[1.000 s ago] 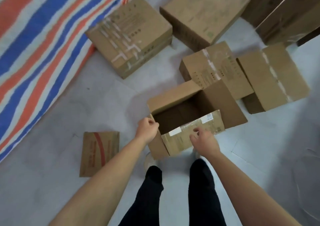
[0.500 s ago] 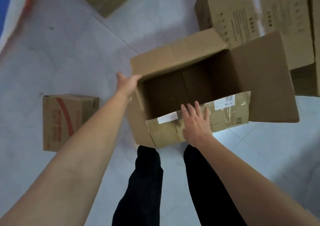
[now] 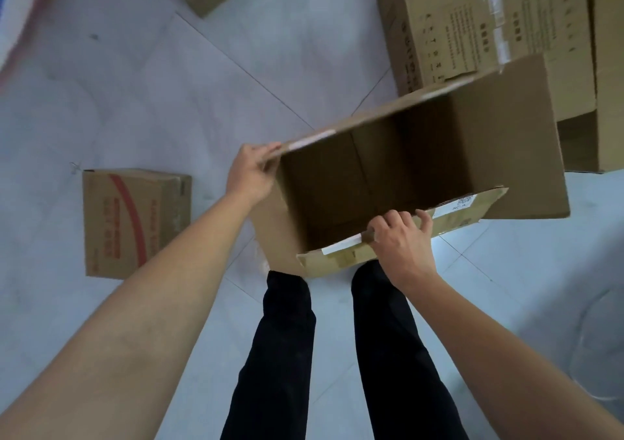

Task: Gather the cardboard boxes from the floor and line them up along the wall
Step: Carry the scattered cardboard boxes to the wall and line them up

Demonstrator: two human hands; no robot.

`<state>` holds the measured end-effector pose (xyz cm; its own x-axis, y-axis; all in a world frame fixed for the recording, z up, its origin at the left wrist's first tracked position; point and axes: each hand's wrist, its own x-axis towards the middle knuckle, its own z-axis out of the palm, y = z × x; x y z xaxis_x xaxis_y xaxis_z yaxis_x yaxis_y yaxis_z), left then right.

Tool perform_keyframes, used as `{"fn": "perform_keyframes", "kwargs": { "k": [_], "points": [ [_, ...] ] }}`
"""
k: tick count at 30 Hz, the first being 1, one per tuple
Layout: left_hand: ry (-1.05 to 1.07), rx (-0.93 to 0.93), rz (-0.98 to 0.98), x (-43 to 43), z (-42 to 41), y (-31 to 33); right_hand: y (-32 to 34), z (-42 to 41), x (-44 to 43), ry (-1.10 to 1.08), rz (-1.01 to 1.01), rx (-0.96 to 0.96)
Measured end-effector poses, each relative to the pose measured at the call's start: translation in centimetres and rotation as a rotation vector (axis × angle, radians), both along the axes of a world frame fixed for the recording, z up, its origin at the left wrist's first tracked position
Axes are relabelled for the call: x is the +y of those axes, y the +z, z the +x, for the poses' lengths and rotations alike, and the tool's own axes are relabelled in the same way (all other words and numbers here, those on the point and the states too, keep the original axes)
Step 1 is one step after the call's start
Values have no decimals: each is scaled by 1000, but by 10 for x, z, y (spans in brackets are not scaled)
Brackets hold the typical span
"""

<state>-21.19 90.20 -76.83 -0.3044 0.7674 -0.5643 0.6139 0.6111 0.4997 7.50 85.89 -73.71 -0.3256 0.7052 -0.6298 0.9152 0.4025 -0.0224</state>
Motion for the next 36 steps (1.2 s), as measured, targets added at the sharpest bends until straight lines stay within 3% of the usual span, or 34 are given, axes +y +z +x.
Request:
{"fn": "perform_keyframes", "kwargs": {
  "k": [2,4,8,11,16,20,25,29,33,36],
  "points": [
    [-410,154,-177,-28,0,2,10,1,-6,-35,-8,19],
    [-638,259,-361,-49,9,5,16,1,-8,-47,-21,54],
    [-658,261,-512,-67,26,-1,19,4,-9,-89,-31,124],
    [-326,18,-555,-72,33,-14,6,3,0,-17,-41,97],
    [283,-241,-318,-85,41,-25,-12,-6,16,171,-115,-70],
    [780,-467,-423,-109,45,-29,-9,5,11,238,-149,-1],
    [998,-571,-456,-141,44,-54,11,31,3,195,54,296],
    [1020,-435,-506,-146,40,-41,24,24,32,84,258,390],
    [1042,-548,-520,-146,38,-26,38,5,57,59,400,531],
    [1193,-473,-385,-149,35,-7,55,-12,71,65,467,595]
  ]
}}
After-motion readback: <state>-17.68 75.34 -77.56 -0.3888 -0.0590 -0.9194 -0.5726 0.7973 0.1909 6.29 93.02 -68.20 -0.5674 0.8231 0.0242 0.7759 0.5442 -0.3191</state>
